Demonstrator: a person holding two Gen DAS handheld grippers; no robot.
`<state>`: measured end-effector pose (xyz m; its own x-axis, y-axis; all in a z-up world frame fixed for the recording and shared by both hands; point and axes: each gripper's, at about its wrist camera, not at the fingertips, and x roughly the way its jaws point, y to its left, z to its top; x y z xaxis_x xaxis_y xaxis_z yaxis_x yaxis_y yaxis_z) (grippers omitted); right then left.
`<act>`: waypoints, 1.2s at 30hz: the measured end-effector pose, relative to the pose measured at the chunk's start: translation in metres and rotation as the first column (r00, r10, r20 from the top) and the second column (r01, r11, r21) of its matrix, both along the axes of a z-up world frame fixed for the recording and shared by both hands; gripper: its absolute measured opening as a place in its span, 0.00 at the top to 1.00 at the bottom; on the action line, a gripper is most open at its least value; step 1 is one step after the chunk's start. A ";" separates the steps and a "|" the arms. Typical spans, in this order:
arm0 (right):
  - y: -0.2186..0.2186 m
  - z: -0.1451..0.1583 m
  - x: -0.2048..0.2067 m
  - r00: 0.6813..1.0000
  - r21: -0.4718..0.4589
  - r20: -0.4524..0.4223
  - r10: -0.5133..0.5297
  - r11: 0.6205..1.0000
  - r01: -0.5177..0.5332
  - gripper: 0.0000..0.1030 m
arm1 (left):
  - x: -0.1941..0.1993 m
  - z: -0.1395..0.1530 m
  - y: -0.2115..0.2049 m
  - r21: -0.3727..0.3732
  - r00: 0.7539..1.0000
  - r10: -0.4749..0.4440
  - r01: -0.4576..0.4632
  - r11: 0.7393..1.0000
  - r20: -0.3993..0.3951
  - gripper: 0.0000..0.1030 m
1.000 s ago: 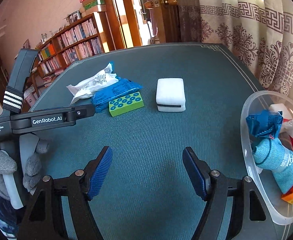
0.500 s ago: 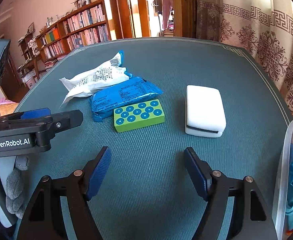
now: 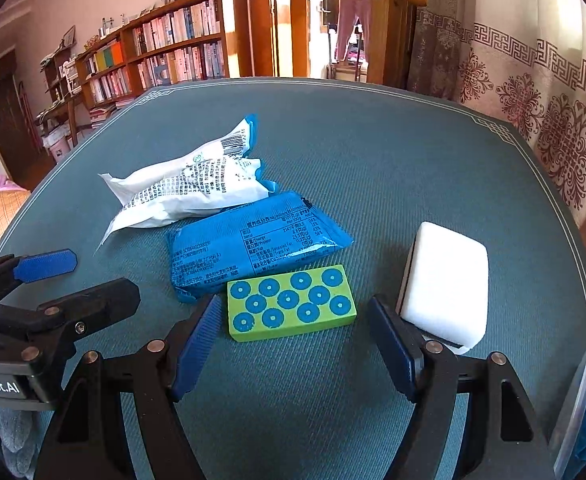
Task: Organize objects
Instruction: 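Grasp the green block with blue dots with the right gripper, then grasp the second blue packet with the left gripper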
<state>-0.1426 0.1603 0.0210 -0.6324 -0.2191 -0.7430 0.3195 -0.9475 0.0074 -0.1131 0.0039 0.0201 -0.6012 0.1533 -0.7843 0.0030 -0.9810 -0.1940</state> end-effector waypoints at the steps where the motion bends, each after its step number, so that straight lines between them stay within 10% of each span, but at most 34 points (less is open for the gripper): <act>1: -0.002 0.000 0.000 1.000 0.004 -0.001 0.002 1.000 -0.002 0.27 | 0.000 0.000 0.000 0.000 1.000 0.000 0.000 1.000 0.000 0.00; 36: 0.064 -0.003 0.088 0.998 -0.199 0.019 -0.059 0.978 0.061 0.38 | -0.028 0.008 0.041 -0.098 0.991 -0.114 0.106 0.989 -0.077 0.00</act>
